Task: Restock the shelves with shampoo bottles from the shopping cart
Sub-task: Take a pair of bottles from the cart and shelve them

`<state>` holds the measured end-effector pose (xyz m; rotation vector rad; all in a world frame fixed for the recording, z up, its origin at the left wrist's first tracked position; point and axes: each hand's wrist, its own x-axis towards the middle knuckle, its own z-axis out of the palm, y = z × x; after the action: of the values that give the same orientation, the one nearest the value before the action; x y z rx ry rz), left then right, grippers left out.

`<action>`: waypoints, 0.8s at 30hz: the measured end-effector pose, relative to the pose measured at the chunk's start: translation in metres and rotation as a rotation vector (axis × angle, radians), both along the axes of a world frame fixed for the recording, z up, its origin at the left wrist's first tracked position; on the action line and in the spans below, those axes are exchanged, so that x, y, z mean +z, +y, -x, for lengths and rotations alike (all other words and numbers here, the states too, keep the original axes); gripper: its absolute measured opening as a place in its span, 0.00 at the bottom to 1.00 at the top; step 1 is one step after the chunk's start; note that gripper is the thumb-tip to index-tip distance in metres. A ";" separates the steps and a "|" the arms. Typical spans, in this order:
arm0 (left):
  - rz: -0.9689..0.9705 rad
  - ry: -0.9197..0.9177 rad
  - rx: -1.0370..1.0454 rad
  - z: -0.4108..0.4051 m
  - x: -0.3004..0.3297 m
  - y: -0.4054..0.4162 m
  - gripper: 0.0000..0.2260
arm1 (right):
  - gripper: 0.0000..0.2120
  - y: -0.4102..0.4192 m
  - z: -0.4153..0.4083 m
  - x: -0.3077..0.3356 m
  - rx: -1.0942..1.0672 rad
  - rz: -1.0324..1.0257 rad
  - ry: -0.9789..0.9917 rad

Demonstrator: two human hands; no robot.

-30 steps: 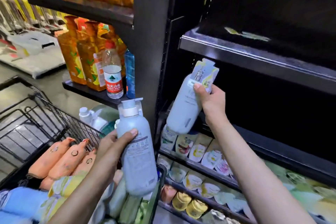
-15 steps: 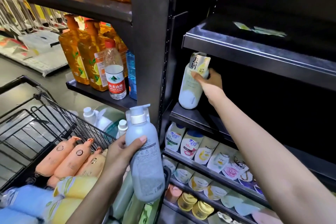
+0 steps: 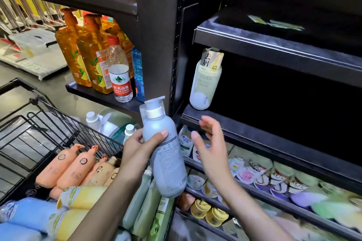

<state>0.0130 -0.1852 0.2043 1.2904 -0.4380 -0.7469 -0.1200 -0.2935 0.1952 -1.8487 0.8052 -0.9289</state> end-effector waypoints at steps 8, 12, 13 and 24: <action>-0.101 -0.117 0.036 0.015 0.011 -0.033 0.24 | 0.46 0.043 -0.006 -0.026 -0.048 0.221 0.350; -0.119 -0.103 0.000 0.020 0.008 -0.038 0.26 | 0.42 0.036 -0.003 -0.028 -0.155 0.197 0.288; -0.112 -0.102 -0.020 0.019 0.008 -0.039 0.26 | 0.41 0.035 0.000 -0.027 -0.162 0.192 0.272; 0.093 -0.234 -0.380 -0.007 0.051 -0.083 0.24 | 0.38 -0.034 -0.010 0.006 0.037 0.071 0.022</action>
<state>0.0202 -0.2686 0.2557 1.2255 -0.9157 -0.8820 -0.1100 -0.3270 0.2014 -1.9315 0.7574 -0.9254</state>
